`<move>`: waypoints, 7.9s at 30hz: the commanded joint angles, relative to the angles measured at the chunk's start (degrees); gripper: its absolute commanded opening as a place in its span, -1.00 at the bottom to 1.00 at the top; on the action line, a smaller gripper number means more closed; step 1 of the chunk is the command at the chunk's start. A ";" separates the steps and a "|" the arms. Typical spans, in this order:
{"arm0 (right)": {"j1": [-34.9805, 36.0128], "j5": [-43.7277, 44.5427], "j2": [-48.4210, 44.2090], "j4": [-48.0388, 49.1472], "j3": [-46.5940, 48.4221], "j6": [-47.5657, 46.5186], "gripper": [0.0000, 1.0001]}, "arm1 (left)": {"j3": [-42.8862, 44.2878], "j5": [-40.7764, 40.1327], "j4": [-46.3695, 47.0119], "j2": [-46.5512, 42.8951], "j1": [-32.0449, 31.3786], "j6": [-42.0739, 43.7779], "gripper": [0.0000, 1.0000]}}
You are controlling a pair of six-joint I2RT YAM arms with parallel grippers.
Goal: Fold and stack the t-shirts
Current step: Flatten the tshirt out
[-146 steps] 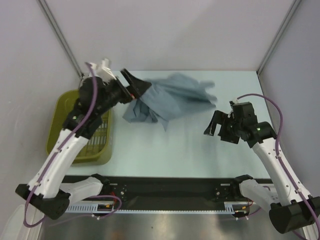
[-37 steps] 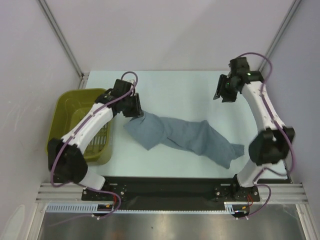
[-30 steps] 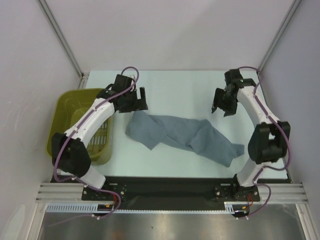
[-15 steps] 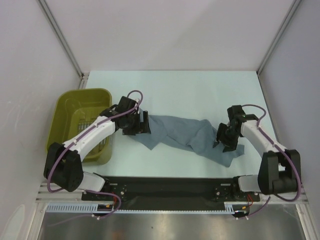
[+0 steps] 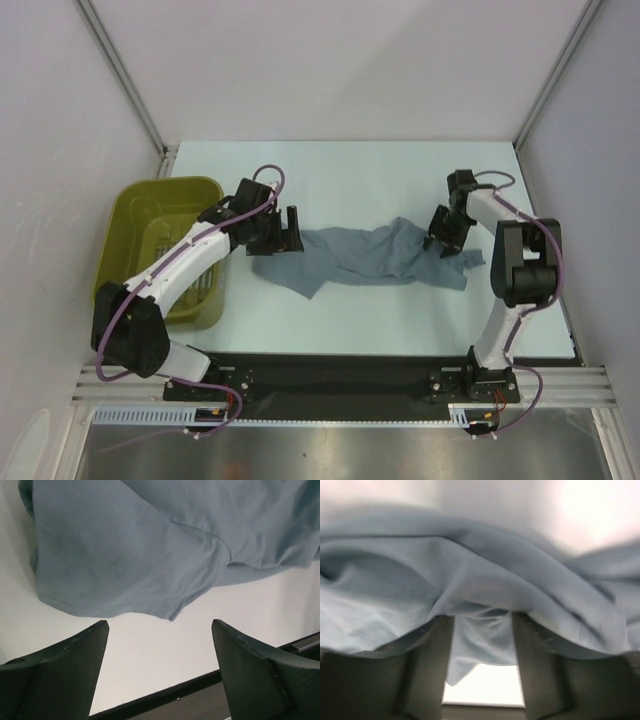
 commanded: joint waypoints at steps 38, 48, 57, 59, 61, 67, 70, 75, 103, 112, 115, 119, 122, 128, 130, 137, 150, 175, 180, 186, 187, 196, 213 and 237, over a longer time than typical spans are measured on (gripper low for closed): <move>-11.82 1.24 -10.02 8.15 -13.94 -3.04 0.16 | -7.86 -1.45 7.86 9.17 8.29 7.65 0.64; -11.82 1.77 -10.28 7.80 -14.11 -3.04 -0.17 | -10.76 0.67 10.95 9.88 8.38 6.33 0.18; -11.65 -0.08 -11.07 7.98 -14.20 -2.77 -0.81 | -10.58 0.22 7.86 4.78 8.38 4.31 0.22; -11.64 -0.17 -11.77 7.98 -14.46 -2.60 -0.95 | -11.81 0.58 8.92 4.42 8.47 4.05 0.13; -11.47 -0.17 -12.74 7.10 -14.20 -2.51 -1.00 | -12.08 0.93 8.93 5.38 8.38 4.13 -0.19; -9.10 1.06 -18.26 1.83 -11.66 -0.41 -1.00 | -12.26 1.28 7.17 1.62 8.21 2.73 -0.99; -7.52 2.82 -22.31 -1.60 -9.99 0.65 -1.00 | -12.35 0.32 4.28 -5.93 7.94 1.68 -0.99; -5.85 5.53 -33.39 -7.82 -8.05 1.44 -1.00 | -10.51 2.07 -0.30 -22.16 7.85 -1.22 -0.99; -3.38 7.48 -49.66 -19.01 7.60 1.00 -1.00 | -12.33 -1.24 -5.95 -20.63 -2.78 0.87 0.55; -3.38 5.81 -49.22 -17.95 6.28 0.39 -1.00 | -11.20 2.66 3.99 -6.57 5.47 15.55 0.79; -3.38 5.20 -47.73 -17.78 7.42 0.30 -1.00 | -10.59 6.72 6.11 -1.83 5.92 17.93 0.71; -3.38 5.37 -46.67 -16.99 8.82 -0.22 -1.00 | -9.97 10.14 8.12 3.71 6.10 18.37 0.52; -3.38 5.37 -45.88 -16.98 9.27 -0.49 -1.00 | -9.89 13.31 10.06 4.77 6.01 16.89 0.28; -3.38 5.63 -46.14 -18.38 10.32 -0.14 -1.00 | -9.36 12.72 6.13 -3.38 6.01 13.11 -0.99; -3.47 7.11 -47.10 -19.35 10.76 0.39 -1.00 | -8.66 10.08 4.01 -12.05 6.10 11.88 -0.99; -3.65 19.07 -59.58 -19.61 13.31 1.62 -1.00 | -0.92 7.26 -4.62 -32.98 5.22 5.38 -0.99; -3.65 18.47 -60.91 -21.38 17.08 1.44 -1.00 | -3.28 15.51 -6.90 -32.24 5.30 0.71 -0.83; -3.65 18.03 -60.21 -25.07 18.41 1.53 -1.00 | -22.37 24.31 6.03 -32.48 4.16 -3.42 -0.22; -3.65 17.15 -59.85 -24.72 18.32 1.36 -1.00 | -20.52 23.52 4.79 -35.56 4.16 -4.91 -0.39; -3.65 16.01 -60.03 -24.46 17.62 1.27 -1.00 | -21.67 21.70 5.17 -32.23 4.16 -4.49 -0.70; -3.65 16.09 -60.03 -24.28 17.53 1.18 -1.00 | -20.27 19.58 3.84 -31.79 4.16 -3.96 -0.53; -3.65 15.74 -59.50 -23.58 17.79 0.48 -1.00 | -18.32 10.41 0.21 -29.86 4.16 -0.43 0.44; -3.65 14.25 -58.80 -21.82 15.68 0.30 -1.00 | -21.84 16.32 5.85 -28.27 3.55 -3.51 0.01; -3.65 16.09 -58.36 -22.87 18.31 0.48 -1.00 | -13.24 16.58 2.25 -36.42 2.67 -4.57 -0.99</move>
